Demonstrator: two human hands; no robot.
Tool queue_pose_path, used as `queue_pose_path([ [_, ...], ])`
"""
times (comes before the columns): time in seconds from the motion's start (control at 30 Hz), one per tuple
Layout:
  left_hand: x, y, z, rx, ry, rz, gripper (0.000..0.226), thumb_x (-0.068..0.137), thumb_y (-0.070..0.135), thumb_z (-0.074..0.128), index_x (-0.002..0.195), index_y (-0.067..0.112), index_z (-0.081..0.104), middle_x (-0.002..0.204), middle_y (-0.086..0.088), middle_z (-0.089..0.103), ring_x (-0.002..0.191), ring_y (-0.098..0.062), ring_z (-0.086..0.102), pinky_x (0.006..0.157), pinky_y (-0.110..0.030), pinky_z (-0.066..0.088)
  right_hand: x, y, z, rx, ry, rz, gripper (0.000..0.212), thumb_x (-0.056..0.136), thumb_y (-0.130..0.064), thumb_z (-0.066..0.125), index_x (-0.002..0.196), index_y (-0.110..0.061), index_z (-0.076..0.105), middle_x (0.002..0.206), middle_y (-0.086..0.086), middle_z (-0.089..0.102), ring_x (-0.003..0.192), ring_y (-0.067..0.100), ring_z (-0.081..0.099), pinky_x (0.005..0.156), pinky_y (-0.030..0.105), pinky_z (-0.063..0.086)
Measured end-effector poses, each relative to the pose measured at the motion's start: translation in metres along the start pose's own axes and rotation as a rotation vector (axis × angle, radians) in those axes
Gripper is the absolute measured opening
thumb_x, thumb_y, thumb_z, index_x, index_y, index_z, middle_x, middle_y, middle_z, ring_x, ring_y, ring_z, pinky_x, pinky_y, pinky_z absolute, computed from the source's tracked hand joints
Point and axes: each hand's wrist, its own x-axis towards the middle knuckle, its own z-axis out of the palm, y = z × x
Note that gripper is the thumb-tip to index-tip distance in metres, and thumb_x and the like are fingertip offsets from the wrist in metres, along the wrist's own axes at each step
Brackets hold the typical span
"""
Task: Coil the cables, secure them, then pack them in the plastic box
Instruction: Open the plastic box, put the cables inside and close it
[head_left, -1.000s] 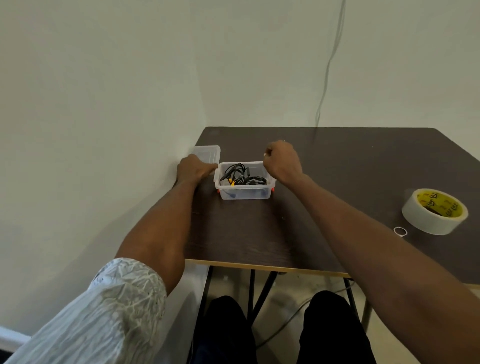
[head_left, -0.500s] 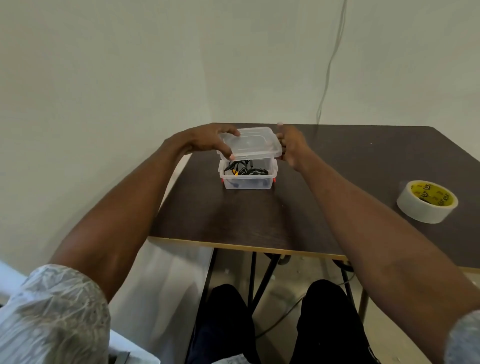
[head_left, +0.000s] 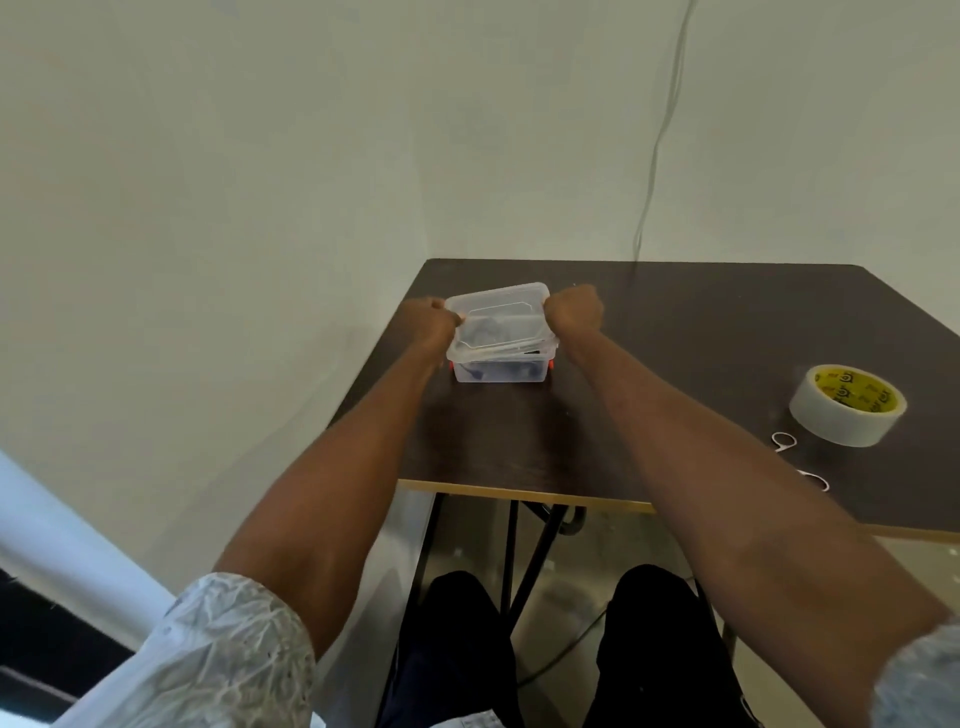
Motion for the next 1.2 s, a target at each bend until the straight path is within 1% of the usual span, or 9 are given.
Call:
queue_pose_path([
  [0.3, 0.009, -0.014, 0.011, 0.118, -0.015, 0.063, 0.028, 0.09, 0.016, 0.062, 0.117, 0.009, 0.069, 0.114, -0.007, 0.069, 0.094, -0.018, 0.064, 0.074, -0.023, 0.047, 0.007, 0.015, -0.001, -0.17, -0.023, -0.007, 0.02, 0.091, -0.011, 0.062, 0.107, 0.001, 0.066, 0.103, 0.011, 0.067, 0.089, 0.022, 0.063, 0.067, 0.027, 0.045],
  [0.4, 0.017, -0.017, 0.009, -0.006, -0.036, -0.071, 0.026, 0.083, 0.015, 0.07, 0.109, 0.008, 0.071, 0.105, -0.006, 0.07, 0.082, -0.018, 0.064, 0.07, -0.027, 0.053, 0.016, 0.017, -0.003, -0.128, -0.076, 0.032, 0.026, 0.085, -0.015, 0.069, 0.107, -0.001, 0.066, 0.1, 0.011, 0.066, 0.094, 0.026, 0.066, 0.068, 0.03, 0.05],
  [0.5, 0.025, -0.018, 0.008, -0.174, -0.101, -0.29, 0.026, 0.081, 0.011, 0.071, 0.105, 0.006, 0.069, 0.093, -0.009, 0.068, 0.066, -0.019, 0.062, 0.052, -0.026, 0.05, 0.029, 0.019, -0.004, -0.093, -0.182, 0.108, 0.015, 0.083, -0.016, 0.073, 0.091, -0.006, 0.064, 0.082, 0.01, 0.058, 0.062, 0.021, 0.055, 0.05, 0.029, 0.044],
  [0.57, 0.033, -0.015, 0.004, -0.137, -0.213, -0.408, 0.032, 0.08, 0.017, 0.07, 0.11, 0.005, 0.064, 0.091, -0.008, 0.066, 0.07, -0.019, 0.061, 0.058, -0.029, 0.049, 0.036, 0.019, -0.005, -0.093, -0.256, 0.183, 0.018, 0.087, -0.016, 0.068, 0.076, -0.009, 0.056, 0.071, 0.007, 0.046, 0.053, 0.017, 0.04, 0.046, 0.028, 0.035],
  [0.7, 0.052, -0.008, -0.007, 0.05, -0.425, -0.573, 0.034, 0.085, 0.03, 0.065, 0.101, 0.002, 0.056, 0.091, -0.009, 0.062, 0.08, -0.022, 0.061, 0.083, -0.035, 0.05, 0.042, 0.018, -0.006, -0.146, -0.407, 0.205, 0.014, 0.097, -0.022, 0.052, 0.094, -0.01, 0.057, 0.082, 0.007, 0.053, 0.069, 0.018, 0.047, 0.061, 0.031, 0.044],
  [0.87, 0.064, -0.011, -0.012, 0.018, -0.524, -0.685, 0.046, 0.079, 0.036, 0.073, 0.111, 0.006, 0.059, 0.094, -0.008, 0.064, 0.08, -0.02, 0.061, 0.07, -0.03, 0.048, 0.055, 0.029, -0.01, -0.036, -0.5, 0.247, 0.027, 0.095, -0.024, 0.057, 0.115, -0.007, 0.062, 0.098, 0.007, 0.063, 0.088, 0.021, 0.056, 0.082, 0.036, 0.047],
  [0.97, 0.063, -0.014, -0.009, -0.039, -0.421, -0.612, 0.032, 0.075, 0.03, 0.08, 0.09, 0.009, 0.062, 0.084, -0.004, 0.061, 0.075, -0.015, 0.058, 0.073, -0.03, 0.054, 0.059, 0.029, -0.014, -0.005, -0.468, 0.289, 0.027, 0.085, -0.025, 0.072, 0.103, -0.006, 0.063, 0.09, 0.008, 0.064, 0.081, 0.02, 0.062, 0.073, 0.031, 0.053],
  [1.07, 0.051, -0.008, 0.007, 0.046, -0.22, -0.337, 0.018, 0.081, 0.016, 0.075, 0.087, 0.007, 0.059, 0.081, -0.008, 0.06, 0.074, -0.018, 0.061, 0.085, -0.036, 0.056, 0.057, 0.023, -0.004, -0.029, -0.305, 0.194, 0.016, 0.084, -0.016, 0.075, 0.082, -0.005, 0.062, 0.088, 0.01, 0.07, 0.068, 0.019, 0.065, 0.061, 0.03, 0.055],
  [1.2, 0.022, -0.009, 0.029, 0.616, 0.189, 0.104, 0.023, 0.091, 0.018, 0.059, 0.108, 0.004, 0.065, 0.112, -0.012, 0.067, 0.102, -0.029, 0.065, 0.077, -0.033, 0.05, 0.033, 0.016, 0.017, -0.476, 0.059, -0.19, 0.023, 0.091, -0.014, 0.059, 0.111, -0.003, 0.064, 0.115, 0.015, 0.067, 0.105, 0.031, 0.065, 0.084, 0.037, 0.052],
])
